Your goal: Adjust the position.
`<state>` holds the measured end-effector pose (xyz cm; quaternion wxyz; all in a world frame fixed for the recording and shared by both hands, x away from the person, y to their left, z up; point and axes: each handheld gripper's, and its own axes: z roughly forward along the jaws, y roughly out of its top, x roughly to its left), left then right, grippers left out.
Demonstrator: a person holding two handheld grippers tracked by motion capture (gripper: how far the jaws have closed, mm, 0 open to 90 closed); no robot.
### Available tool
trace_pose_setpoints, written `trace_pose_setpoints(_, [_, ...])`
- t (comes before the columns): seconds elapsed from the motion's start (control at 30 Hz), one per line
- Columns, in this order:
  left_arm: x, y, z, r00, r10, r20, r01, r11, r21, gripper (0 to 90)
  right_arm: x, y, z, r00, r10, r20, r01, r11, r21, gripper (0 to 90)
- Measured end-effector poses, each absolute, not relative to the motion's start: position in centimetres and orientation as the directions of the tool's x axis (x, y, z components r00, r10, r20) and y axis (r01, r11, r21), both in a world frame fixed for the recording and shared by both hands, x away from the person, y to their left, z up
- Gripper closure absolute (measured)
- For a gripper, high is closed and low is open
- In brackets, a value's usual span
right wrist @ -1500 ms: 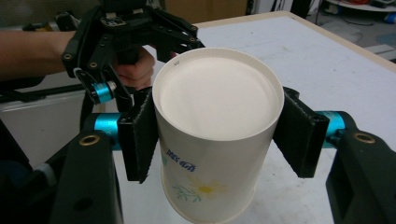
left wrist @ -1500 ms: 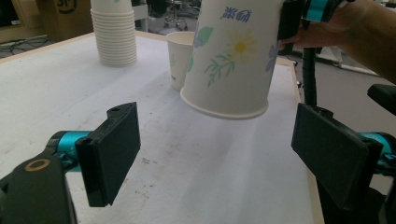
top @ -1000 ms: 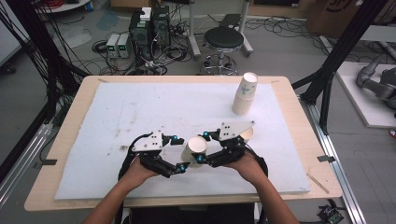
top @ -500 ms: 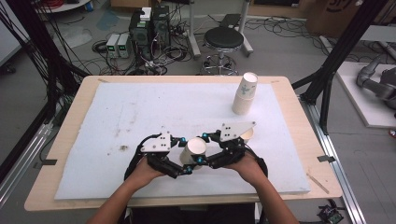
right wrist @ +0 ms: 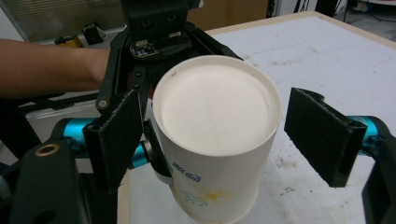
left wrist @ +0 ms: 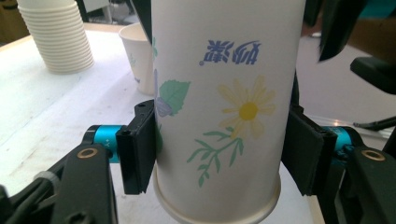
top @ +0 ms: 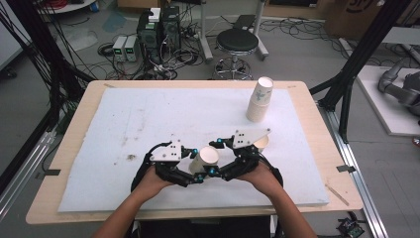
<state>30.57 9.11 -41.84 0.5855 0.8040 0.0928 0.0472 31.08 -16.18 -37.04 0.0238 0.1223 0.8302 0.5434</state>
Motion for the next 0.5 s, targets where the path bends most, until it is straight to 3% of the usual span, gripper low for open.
trace_pose_setpoints(0.5, [31.0,8.5,-38.7,0.987,0.163,0.014,0.091,-0.618,0.781,36.2,31.2,-15.5,-36.7,-0.984,0.180,-0.004,0.091,0.516,0.852,19.7])
